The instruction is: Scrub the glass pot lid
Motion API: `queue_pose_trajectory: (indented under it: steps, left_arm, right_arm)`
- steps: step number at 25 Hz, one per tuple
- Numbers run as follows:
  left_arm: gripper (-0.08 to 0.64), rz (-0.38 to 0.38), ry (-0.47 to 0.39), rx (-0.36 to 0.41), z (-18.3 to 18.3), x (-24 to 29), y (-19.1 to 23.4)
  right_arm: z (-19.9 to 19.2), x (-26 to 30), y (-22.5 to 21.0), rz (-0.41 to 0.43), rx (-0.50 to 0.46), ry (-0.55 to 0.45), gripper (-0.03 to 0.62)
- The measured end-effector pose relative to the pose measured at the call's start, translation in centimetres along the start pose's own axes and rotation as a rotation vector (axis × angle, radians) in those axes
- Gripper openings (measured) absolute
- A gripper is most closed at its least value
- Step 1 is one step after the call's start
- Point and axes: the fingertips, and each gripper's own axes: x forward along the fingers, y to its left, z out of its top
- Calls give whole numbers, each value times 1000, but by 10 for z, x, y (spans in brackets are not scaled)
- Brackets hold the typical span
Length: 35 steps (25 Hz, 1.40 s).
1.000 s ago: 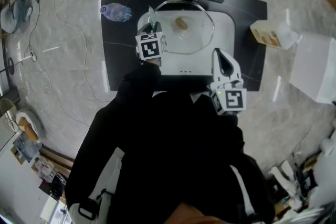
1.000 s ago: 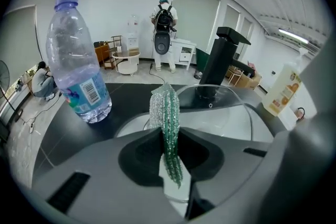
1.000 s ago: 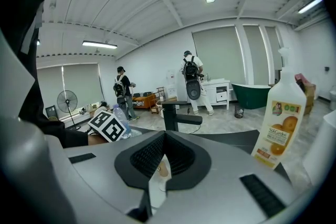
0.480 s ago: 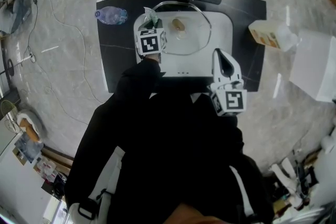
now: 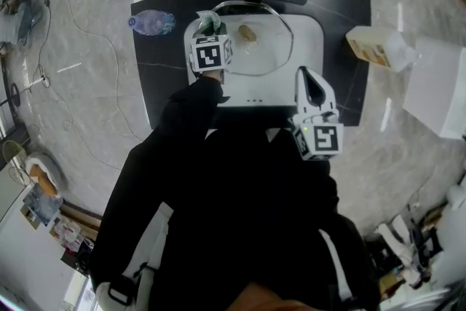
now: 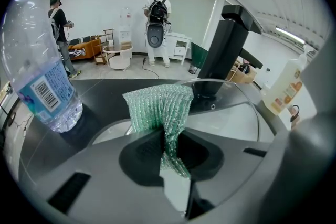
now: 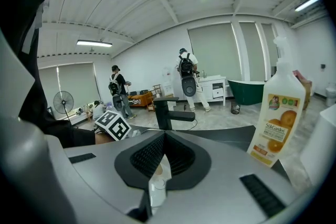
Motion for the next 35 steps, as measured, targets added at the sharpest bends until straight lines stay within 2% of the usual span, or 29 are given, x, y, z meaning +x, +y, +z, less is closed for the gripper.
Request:
queue_pose_trajectory:
  steps: [23, 30, 35]
  left_arm:
    - [58, 3, -5, 45, 8, 4, -18]
    - [58, -15, -13, 44, 12, 6, -26]
    - [58, -37, -2, 59, 13, 6, -35]
  right_arm:
    - [-5, -7, -9, -13, -6, -1, -8]
    - [-3, -10, -9, -21, 28, -5, -8]
    - [-7, -13, -16, -34, 4, -2, -8]
